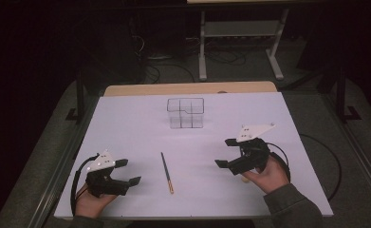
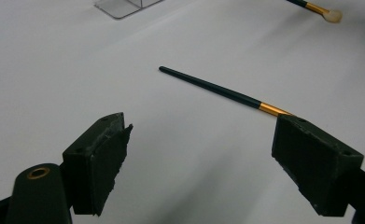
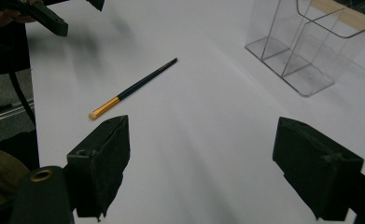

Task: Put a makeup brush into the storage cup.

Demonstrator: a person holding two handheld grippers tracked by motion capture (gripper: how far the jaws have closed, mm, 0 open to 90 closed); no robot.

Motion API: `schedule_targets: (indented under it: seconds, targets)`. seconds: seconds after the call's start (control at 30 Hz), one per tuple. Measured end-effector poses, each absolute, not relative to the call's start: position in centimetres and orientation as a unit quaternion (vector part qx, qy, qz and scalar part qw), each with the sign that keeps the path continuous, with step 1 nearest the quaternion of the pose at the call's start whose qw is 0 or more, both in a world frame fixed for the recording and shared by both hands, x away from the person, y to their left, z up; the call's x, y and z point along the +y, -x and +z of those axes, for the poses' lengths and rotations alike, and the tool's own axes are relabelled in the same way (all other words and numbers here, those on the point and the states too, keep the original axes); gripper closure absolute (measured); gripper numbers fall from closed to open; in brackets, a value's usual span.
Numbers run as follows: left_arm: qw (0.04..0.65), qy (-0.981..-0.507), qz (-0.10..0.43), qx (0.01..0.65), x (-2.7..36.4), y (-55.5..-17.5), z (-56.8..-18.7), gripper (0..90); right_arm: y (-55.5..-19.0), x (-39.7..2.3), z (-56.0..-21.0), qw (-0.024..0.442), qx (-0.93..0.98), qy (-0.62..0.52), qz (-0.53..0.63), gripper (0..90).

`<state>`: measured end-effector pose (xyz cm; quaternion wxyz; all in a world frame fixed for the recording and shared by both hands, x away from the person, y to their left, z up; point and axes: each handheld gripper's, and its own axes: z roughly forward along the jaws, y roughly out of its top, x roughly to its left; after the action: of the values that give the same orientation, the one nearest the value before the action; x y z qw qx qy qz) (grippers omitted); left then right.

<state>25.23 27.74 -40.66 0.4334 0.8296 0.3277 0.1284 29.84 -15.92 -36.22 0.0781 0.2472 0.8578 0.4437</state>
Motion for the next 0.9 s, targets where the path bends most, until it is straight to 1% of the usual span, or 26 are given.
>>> schedule_targets:
  seconds: [0.3,0.6,0.73,0.77,0.9]
  targets:
    - [0.435,-0.829,0.126,0.328,27.5,-25.3,-40.8,17.3,-29.9,-14.1,-34.9,0.07,0.865,-0.23,0.44,17.7]
    - [0.434,-0.83,0.129,0.327,27.5,-25.4,-40.7,17.3,-30.4,-12.1,-34.3,0.061,0.874,-0.216,0.432,17.0]
    - [0.43,-0.834,0.128,0.321,27.5,-25.4,-40.7,17.3,-30.5,-10.7,-34.0,0.05,0.875,-0.21,0.433,17.2]
    - [0.429,-0.834,0.128,0.322,27.5,-25.4,-40.8,17.3,-30.6,-10.0,-34.0,0.05,0.878,-0.202,0.431,19.0]
    - [0.433,-0.831,0.13,0.323,27.6,-25.4,-40.7,17.3,-31.1,-8.3,-34.1,0.041,0.884,-0.196,0.422,19.7]
